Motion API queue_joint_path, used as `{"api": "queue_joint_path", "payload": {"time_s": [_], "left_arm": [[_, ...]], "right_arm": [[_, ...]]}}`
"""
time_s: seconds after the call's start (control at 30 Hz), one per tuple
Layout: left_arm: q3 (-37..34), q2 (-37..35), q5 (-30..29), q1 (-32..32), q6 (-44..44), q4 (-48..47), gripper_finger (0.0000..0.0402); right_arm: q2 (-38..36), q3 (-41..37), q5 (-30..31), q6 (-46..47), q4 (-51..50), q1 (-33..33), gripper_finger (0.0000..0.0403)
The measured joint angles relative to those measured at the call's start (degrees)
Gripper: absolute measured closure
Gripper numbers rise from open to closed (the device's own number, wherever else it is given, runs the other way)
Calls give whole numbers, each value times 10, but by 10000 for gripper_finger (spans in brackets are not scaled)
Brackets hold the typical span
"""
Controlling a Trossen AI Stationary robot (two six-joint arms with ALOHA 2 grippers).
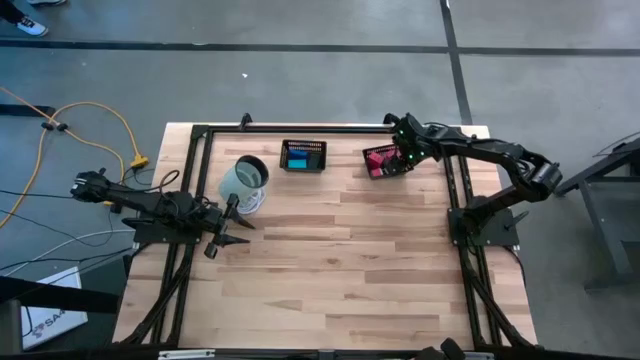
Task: Pick & Place Office items
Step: Put the red charger adapter into the right black bin
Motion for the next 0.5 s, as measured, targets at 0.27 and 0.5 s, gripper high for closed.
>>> {"api": "queue_joint_path", "payload": {"time_s": [0.27,0.5], "left_arm": [[0,0,0,0,0,0,221],[0,0,0,0,0,0,221]], "right_arm": [[0,-13,-2,-1,25,0,198],[0,-13,-5,0,24,0,190]]}}
